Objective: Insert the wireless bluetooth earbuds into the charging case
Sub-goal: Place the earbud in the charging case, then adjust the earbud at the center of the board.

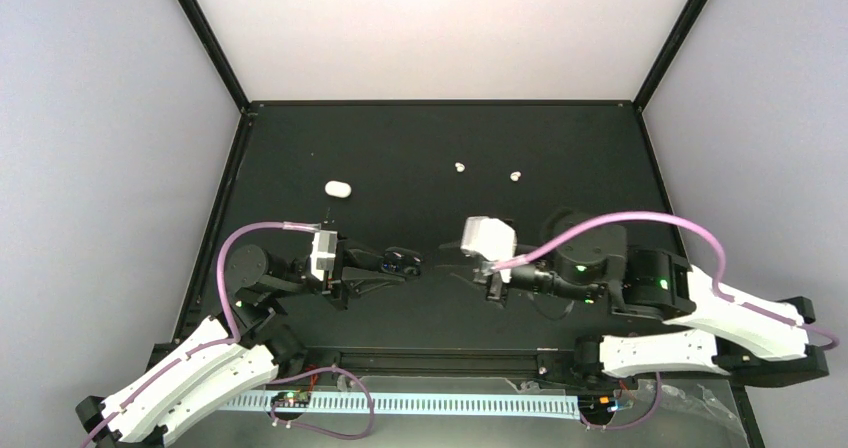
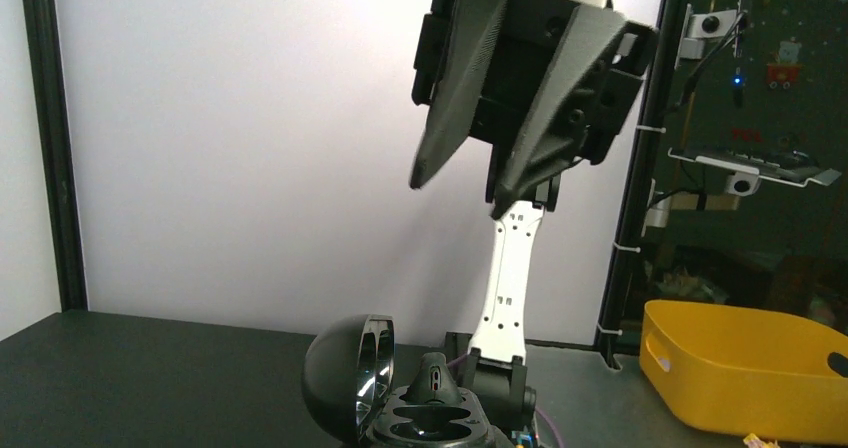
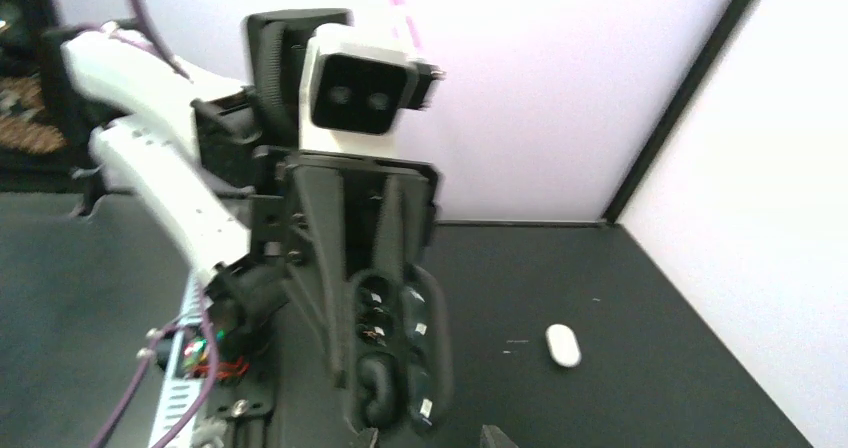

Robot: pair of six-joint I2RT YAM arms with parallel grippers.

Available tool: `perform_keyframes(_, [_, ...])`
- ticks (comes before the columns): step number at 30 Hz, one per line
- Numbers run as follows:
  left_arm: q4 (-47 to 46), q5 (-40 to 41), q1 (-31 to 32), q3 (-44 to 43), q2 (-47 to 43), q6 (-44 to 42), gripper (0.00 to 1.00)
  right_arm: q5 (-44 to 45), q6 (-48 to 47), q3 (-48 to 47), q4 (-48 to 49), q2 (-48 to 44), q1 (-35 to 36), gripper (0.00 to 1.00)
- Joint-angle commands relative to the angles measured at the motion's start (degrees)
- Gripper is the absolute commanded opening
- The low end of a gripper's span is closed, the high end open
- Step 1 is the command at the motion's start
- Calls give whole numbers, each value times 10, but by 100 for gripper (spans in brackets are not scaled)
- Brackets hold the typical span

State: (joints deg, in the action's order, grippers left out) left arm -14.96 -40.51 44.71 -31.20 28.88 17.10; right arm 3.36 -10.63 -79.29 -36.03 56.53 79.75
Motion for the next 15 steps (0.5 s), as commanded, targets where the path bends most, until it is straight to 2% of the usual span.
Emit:
perform_keyframes(1, [-7,9,2,-3,-4,-4,1,111,40,81,117,-76,-7,27])
perform_keyframes(5, [0,12,2,-8,-12,0,2,161,111,167,175,-115,-80,32])
perform_keyframes(10, [11,22,2,-12,-27,10,2,51,234,257,214,-108,-207,34])
perform_keyframes(15, [24,34,2,-6,-47,17,2,-9,284,325,289,-41,-228,34])
